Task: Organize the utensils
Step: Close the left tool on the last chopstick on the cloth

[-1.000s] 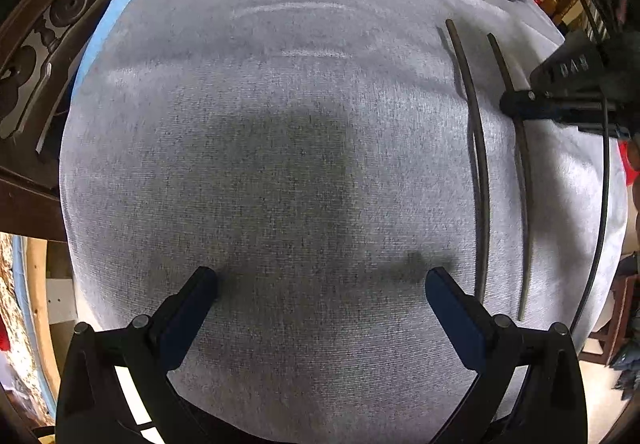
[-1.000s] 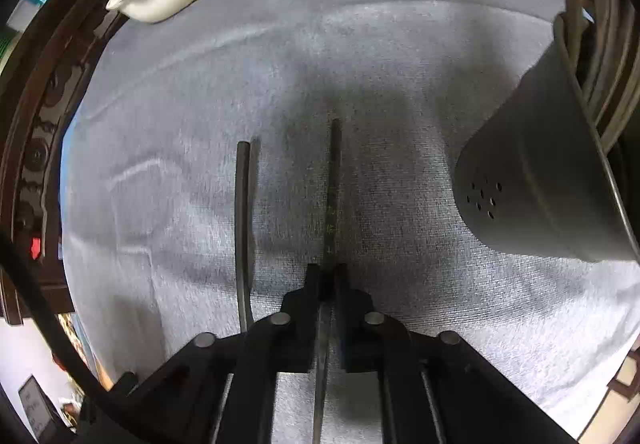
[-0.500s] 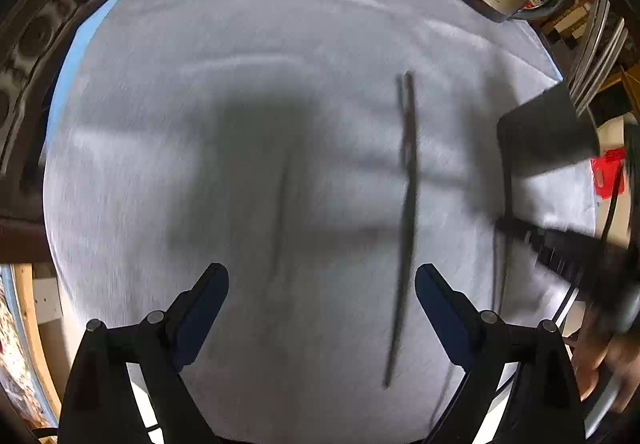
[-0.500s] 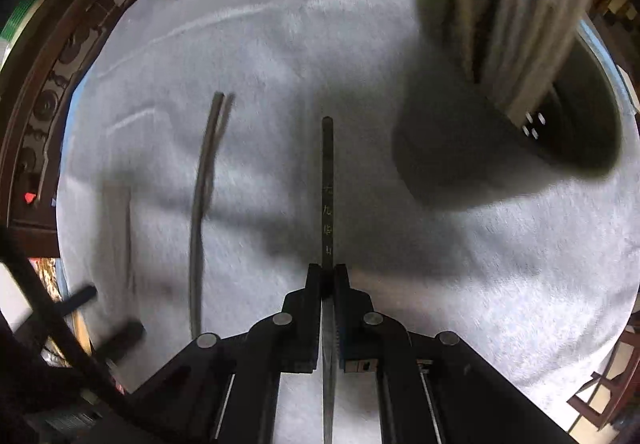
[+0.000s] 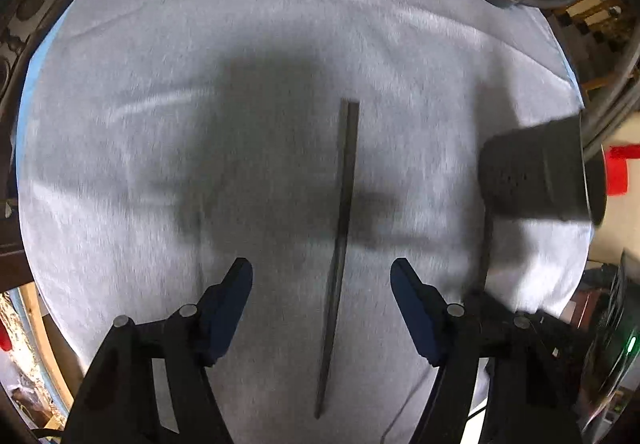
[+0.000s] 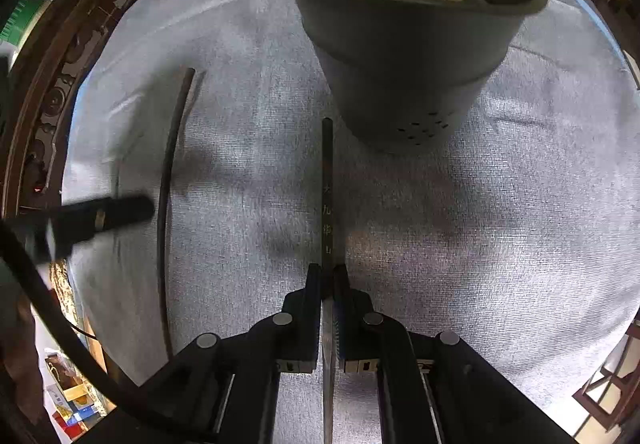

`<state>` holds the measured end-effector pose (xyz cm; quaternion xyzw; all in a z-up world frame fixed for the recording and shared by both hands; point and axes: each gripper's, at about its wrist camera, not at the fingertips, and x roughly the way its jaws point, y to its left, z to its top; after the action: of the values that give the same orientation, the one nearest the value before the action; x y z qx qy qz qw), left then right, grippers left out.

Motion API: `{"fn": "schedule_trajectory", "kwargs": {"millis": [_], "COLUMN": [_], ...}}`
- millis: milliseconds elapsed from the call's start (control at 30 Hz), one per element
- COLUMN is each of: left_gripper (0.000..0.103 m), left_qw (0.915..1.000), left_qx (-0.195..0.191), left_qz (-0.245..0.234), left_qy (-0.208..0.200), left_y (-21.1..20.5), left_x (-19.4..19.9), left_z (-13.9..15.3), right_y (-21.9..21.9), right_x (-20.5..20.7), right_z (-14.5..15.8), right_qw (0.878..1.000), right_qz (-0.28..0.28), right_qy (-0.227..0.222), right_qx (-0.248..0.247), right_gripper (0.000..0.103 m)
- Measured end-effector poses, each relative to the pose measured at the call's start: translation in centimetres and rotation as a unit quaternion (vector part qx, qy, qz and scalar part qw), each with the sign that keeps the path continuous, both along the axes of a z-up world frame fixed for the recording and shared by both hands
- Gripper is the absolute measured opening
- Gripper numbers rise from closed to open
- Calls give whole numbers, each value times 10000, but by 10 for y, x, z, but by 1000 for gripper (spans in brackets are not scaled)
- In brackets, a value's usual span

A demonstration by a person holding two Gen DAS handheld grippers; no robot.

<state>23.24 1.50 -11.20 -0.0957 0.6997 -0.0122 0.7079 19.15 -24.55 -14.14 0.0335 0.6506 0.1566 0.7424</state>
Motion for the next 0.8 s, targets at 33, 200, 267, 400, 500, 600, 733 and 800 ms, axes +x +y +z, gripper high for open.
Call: {"fn": "schedule_trajectory", "kwargs": {"millis": [33,200,267,400,500,600,733,800], "left_gripper": [71,29,28,11,7,6,6,7], "left_qw": [10000,9984,9987,9981,9979,9973,9964,9962], "left_qx": [-3,-82,-39,-12,65,0,-20,-19], "left_qz": [-17,-98,-54,-248,-316,-374,-364,-336], "left_qy": [43,542,499,564,566,638,761,802], "left_y": [-3,-14,-18,-25,-30,-31,-30,-28], "left_x": [5,23,25,28,30,36,44,40], "left_z": [-1,-19,-16,-19,-18,-20,-22,-21], "right_y": [-2,-7,-7,-8,-9,-3,-4,-3], "right_x": [-2,-2,0,2,1,4,5,5], "right_z": [-1,8,7,10,15,13,13,14], "right_qw": [10000,10000,9999,9999,9999,9999,9999,9999], "right_qz": [-2,25,32,33,84,131,152,162], "right_qy": [-10,-10,-27,-26,-21,-10,26,37], "right_qx": [17,87,101,156,127,87,65,37], "right_gripper": [6,6,6,6,6,6,6,6]}}
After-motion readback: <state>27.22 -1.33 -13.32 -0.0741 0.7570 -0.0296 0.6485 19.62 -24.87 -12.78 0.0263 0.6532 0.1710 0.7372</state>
